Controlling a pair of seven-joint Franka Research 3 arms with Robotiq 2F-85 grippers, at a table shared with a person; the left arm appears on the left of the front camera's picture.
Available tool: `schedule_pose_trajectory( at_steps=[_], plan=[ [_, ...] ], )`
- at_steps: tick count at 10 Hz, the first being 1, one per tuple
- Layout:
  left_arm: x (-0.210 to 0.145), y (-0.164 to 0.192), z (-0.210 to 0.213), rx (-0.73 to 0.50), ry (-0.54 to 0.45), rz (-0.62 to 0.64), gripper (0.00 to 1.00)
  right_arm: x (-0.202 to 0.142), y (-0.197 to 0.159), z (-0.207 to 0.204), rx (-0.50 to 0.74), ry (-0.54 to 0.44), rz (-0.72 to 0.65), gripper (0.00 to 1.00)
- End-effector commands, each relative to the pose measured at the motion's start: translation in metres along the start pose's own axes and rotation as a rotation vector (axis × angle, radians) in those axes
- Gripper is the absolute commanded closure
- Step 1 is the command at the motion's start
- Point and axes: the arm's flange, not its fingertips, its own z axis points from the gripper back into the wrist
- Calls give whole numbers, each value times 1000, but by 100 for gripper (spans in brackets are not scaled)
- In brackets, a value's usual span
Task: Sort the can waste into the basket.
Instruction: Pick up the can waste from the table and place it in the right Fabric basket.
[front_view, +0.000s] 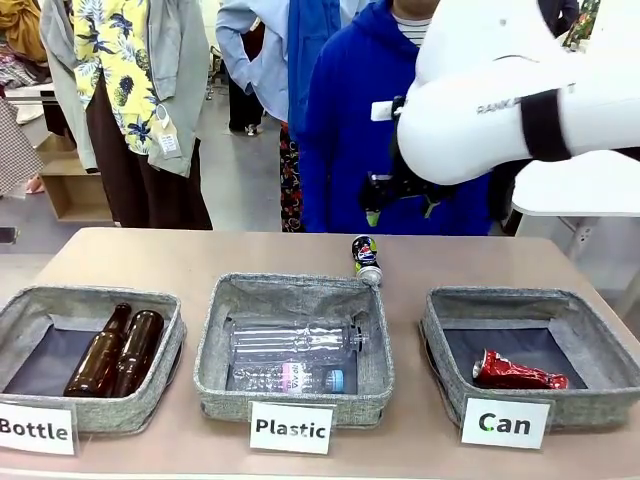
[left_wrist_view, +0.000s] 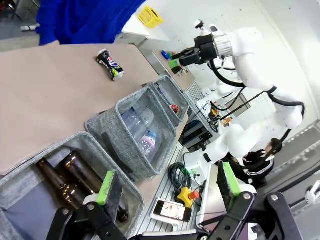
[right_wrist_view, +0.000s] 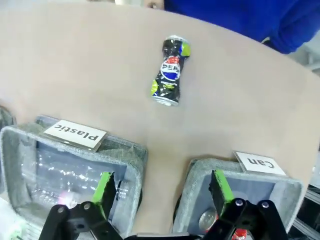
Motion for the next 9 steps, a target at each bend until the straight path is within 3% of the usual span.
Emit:
schedule_pose_trajectory(
  at_steps=[1, 5, 9],
  plan=[
    [0, -4, 1, 2, 4, 5, 0, -6, -5, 10, -6, -13, -10, 0],
    [0, -4, 1, 2, 4, 5, 0, 0, -3, 6, 7, -5, -6, 0],
    [0, -4, 1, 2, 4, 5, 0, 62, 2, -71, 49, -3, 42, 0]
  ],
)
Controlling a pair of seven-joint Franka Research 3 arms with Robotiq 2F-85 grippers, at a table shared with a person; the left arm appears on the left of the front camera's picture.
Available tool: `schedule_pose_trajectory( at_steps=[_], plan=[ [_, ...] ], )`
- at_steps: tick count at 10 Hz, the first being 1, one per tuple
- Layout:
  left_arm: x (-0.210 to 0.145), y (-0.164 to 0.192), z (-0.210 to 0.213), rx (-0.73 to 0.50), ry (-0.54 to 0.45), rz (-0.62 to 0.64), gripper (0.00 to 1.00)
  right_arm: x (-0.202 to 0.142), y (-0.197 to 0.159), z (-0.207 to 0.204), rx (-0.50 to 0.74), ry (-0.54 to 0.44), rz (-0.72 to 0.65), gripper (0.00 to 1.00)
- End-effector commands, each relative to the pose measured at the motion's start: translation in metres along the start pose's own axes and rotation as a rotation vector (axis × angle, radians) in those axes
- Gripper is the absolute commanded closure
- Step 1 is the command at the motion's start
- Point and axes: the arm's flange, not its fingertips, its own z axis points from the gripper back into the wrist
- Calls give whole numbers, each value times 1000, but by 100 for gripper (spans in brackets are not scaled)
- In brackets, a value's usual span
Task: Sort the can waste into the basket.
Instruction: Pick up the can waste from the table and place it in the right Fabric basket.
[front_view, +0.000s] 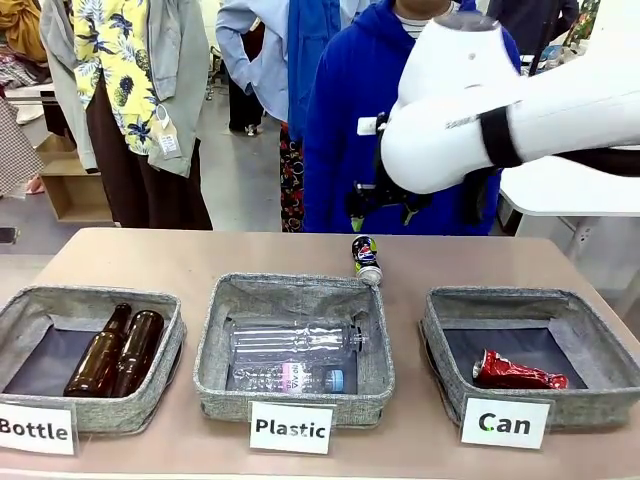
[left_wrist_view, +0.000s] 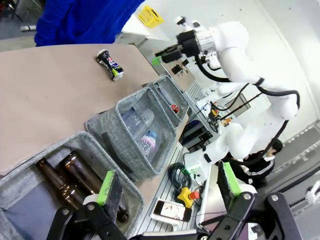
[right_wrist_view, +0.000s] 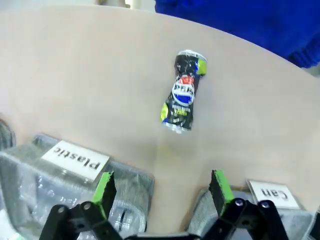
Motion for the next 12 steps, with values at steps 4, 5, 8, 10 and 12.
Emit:
schedule_pose_trajectory(
  at_steps=[4, 5, 8, 10, 12],
  plan=[
    [0, -4, 1, 2, 4, 5, 0, 61, -3, -93, -37, 33, 8, 0],
    [0, -4, 1, 2, 4, 5, 0, 66, -7, -111, -46, 64, -8, 0],
    [0, -4, 1, 2, 4, 5, 0, 81, -16, -162, -115, 108, -20, 0],
    [0, -4, 1, 2, 4, 5, 0, 82, -19, -175, -151, 146, -56, 0],
    [0, -4, 1, 2, 4, 5, 0, 81, -20, -179, -175, 187, -67, 56]
  ],
)
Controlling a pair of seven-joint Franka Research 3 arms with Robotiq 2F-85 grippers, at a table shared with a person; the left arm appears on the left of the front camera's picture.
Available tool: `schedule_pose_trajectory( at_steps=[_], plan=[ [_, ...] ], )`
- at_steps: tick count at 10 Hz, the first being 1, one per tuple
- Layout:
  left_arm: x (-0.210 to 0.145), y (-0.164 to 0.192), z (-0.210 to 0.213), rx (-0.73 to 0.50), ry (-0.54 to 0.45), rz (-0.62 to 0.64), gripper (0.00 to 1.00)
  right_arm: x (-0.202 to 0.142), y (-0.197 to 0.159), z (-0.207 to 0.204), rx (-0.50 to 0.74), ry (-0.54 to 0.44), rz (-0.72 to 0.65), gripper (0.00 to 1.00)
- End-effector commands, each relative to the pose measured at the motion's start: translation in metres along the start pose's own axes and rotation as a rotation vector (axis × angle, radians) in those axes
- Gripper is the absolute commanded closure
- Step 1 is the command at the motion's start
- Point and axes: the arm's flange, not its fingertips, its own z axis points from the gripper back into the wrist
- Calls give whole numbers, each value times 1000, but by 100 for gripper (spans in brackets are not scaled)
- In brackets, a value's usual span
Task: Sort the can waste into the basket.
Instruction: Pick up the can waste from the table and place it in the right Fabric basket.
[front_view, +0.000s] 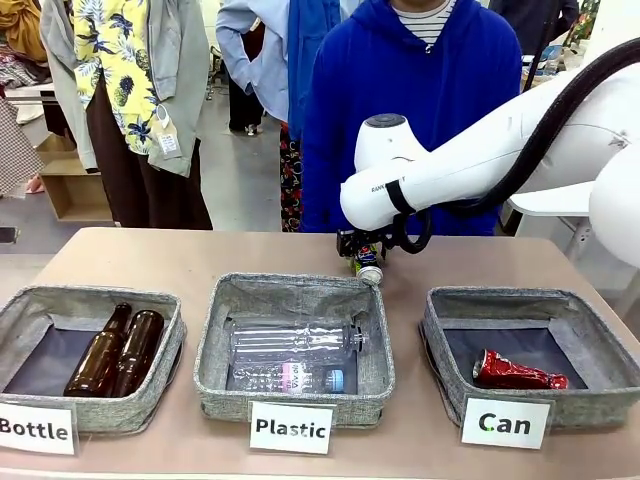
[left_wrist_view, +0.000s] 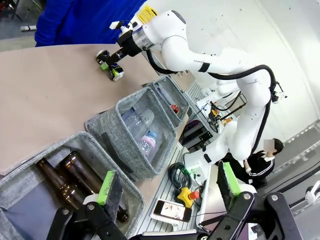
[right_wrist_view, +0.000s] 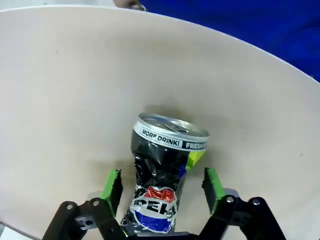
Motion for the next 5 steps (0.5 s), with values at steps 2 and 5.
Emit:
schedule_pose_trajectory(
  at_steps=[2, 5],
  plan=[
    [0, -4, 1, 2, 4, 5, 0, 7, 5, 3, -44, 28, -48, 100],
    [0, -4, 1, 2, 4, 5, 0, -2, -1, 21, -79, 32, -33, 93]
  ],
)
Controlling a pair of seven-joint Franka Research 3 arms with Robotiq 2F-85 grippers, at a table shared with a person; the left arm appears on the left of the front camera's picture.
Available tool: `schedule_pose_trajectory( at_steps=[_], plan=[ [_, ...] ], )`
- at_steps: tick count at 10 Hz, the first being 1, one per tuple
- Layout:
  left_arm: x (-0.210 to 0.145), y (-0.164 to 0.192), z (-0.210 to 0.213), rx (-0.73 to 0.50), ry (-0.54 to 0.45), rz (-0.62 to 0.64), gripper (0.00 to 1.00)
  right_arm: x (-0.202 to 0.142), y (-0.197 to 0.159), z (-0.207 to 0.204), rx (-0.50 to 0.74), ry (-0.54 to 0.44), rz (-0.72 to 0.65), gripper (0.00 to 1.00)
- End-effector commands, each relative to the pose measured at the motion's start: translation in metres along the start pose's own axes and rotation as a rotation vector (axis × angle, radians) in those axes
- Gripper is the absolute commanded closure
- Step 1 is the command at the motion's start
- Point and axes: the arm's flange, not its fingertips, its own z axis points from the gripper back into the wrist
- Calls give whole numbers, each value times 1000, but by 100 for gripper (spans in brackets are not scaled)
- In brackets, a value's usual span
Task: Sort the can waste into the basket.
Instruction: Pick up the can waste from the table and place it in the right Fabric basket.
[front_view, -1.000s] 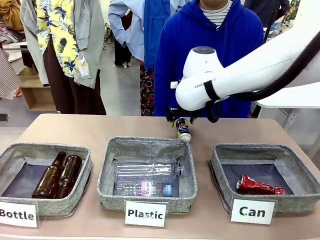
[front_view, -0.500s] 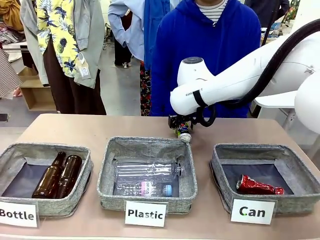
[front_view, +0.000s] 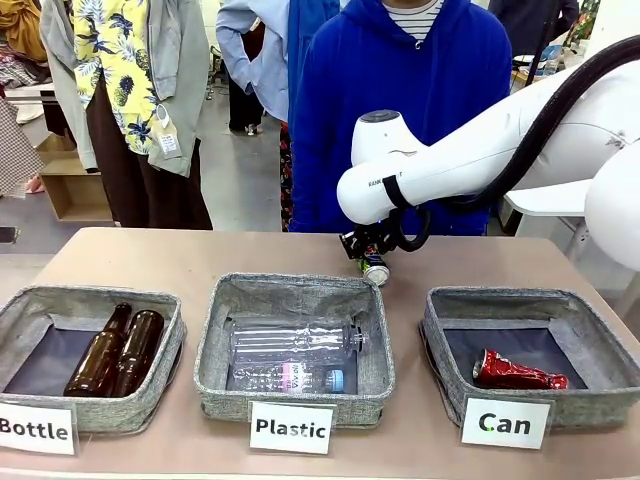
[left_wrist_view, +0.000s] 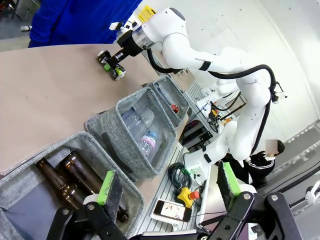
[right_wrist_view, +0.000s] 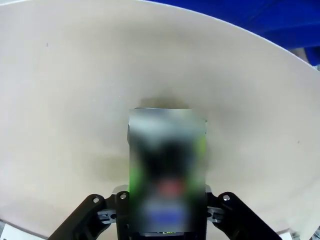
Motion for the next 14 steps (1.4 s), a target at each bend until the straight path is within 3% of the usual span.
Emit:
schedule_pose_trajectory(
  at_steps=[1, 4, 6, 9, 11, 12, 13, 14],
  plan=[
    [0, -4, 1, 2, 4, 6, 0, -13, -6, 31, -41, -29, 22, 100],
    [0, -4, 1, 2, 4, 6, 0, -78, -46, 123, -3, -46, 280, 100],
    [0, -4, 1, 2, 4, 6, 0, -136, -82, 162, -22, -20, 640, 100],
    [0, -4, 1, 2, 4, 6, 0, -193, -138, 147, 8, 117, 971, 100],
    [0, -4, 1, 2, 4, 6, 0, -224, -170, 121, 108, -16, 1244, 100],
    [0, -4, 1, 2, 4, 6, 0, -228, -177, 111, 195, -101, 1326, 100],
    [0, -4, 1, 2, 4, 6, 0, -230, -177, 101, 204, -117, 1345, 100],
    [0, -4, 1, 2, 4, 6, 0, -232, -175, 97, 188, -119, 1359, 47]
  ],
)
